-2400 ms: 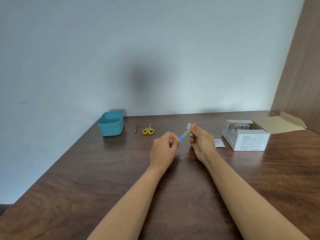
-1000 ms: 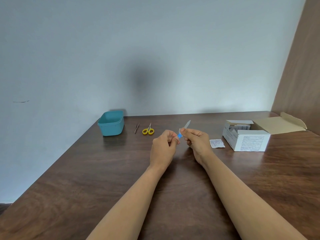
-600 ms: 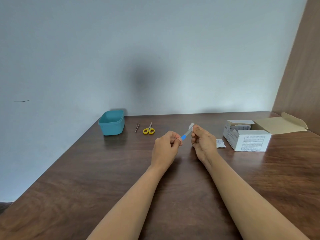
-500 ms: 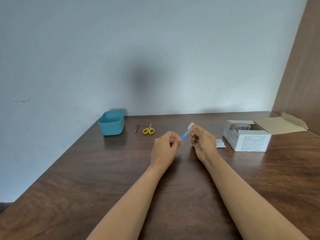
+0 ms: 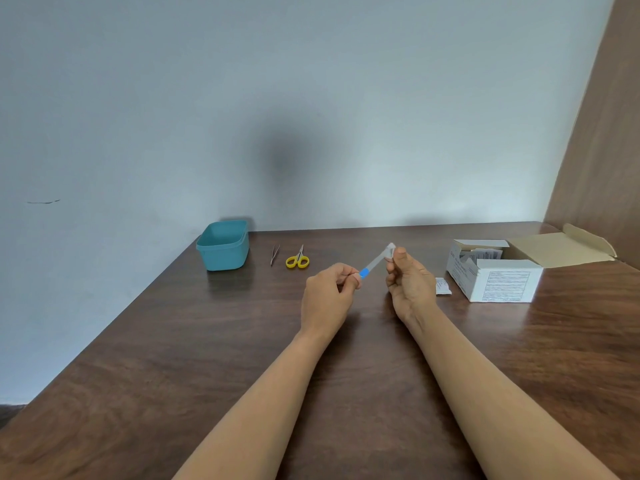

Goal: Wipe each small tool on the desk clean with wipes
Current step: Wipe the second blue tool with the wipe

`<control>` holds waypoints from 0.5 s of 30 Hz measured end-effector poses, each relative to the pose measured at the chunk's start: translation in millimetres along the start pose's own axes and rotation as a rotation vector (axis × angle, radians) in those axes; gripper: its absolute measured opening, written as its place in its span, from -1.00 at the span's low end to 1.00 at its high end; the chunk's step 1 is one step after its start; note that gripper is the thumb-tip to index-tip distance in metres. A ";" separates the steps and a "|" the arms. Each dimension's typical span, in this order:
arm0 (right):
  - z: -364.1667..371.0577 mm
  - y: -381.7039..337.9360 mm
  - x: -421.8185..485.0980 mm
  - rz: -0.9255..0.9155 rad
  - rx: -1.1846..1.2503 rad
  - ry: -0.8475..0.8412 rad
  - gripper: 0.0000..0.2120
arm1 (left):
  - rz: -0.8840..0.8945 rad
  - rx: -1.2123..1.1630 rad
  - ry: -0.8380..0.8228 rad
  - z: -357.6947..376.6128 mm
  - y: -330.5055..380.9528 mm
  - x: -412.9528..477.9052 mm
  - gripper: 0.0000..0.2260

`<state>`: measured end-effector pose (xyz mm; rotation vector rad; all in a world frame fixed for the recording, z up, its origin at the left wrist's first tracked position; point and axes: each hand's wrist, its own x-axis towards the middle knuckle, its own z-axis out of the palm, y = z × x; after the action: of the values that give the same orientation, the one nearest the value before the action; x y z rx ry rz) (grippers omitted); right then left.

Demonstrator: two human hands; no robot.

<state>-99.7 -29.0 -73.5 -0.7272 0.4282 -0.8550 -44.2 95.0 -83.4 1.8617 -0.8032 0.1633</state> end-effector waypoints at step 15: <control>3.2 5.4 -11.7 -0.090 -0.465 -0.381 -0.92 | -0.037 -0.142 0.124 -3.5 -2.4 0.9 -0.90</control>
<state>-101.9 -16.0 -74.6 -1.3213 0.2517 -0.6830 -41.2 98.2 -83.2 1.7146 -0.6771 0.1915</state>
